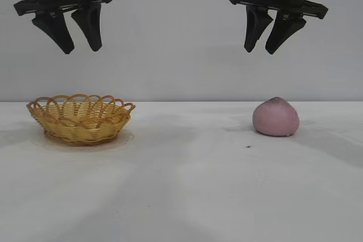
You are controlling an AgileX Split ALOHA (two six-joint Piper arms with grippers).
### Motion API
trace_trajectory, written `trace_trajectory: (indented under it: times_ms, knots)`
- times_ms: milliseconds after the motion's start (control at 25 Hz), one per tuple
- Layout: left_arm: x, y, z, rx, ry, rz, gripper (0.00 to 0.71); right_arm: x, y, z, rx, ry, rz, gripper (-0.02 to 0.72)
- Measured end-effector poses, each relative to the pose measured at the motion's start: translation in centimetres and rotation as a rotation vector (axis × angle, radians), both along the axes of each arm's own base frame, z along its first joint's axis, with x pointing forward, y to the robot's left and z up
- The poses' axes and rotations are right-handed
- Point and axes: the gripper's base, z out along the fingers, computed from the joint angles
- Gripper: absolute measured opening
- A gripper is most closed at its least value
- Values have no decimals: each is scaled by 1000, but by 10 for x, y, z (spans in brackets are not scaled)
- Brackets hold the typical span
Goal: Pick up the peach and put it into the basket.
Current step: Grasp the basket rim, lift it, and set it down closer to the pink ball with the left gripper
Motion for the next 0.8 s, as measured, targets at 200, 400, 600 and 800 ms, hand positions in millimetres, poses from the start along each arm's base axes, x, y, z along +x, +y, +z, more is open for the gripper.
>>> trace_trajectory:
  times_ms: [200, 400, 600, 800]
  knots:
    - [0, 0, 0, 0, 0, 0, 407, 0, 0, 0, 0, 0, 0, 288]
    - [0, 0, 0, 0, 0, 0, 407, 0, 0, 0, 0, 0, 0, 288]
    - [0, 0, 0, 0, 0, 0, 407, 0, 0, 0, 0, 0, 0, 288]
    - [-1, 0, -1, 7, 8, -3, 407, 0, 0, 0, 0, 0, 0, 288]
